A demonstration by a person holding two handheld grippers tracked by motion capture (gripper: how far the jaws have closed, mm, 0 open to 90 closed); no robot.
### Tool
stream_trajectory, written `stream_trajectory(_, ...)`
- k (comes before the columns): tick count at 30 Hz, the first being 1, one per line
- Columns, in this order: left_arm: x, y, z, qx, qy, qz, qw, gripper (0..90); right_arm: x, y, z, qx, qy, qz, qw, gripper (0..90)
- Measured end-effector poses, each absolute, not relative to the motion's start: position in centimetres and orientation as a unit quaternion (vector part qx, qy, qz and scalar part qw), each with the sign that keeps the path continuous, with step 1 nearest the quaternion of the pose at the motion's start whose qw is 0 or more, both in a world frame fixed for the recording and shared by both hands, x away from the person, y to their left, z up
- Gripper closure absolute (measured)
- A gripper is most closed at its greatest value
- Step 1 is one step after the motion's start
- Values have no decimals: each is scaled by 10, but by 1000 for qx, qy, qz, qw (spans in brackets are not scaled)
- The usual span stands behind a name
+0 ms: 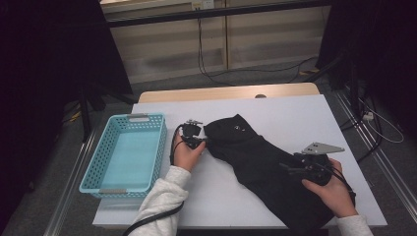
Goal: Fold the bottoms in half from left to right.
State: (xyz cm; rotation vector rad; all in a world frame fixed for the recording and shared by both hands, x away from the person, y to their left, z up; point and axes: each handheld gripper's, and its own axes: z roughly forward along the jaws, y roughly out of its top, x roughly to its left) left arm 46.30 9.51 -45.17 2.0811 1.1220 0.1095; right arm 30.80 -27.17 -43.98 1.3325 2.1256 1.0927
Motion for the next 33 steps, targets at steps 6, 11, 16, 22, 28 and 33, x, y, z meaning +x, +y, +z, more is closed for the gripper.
stream_trajectory(6,443,114,-452,814,446,37,371,838,307,-269,-439,478,761,391,199,312)
stream_trajectory(11,428,129,-449,814,453,41,361,837,307,-264,-437,469,766,393,199,310)
stream_trajectory(16,428,134,-443,815,450,53,360,625,310,-259,-437,463,769,395,196,306)
stream_trajectory(22,430,130,-432,816,430,73,379,486,312,-259,-437,461,769,396,196,301)
stream_trajectory(28,436,118,-431,824,411,74,383,498,313,-259,-437,463,769,396,195,300)
stream_trajectory(33,442,109,-432,826,404,69,388,504,312,-259,-437,460,770,397,196,300)
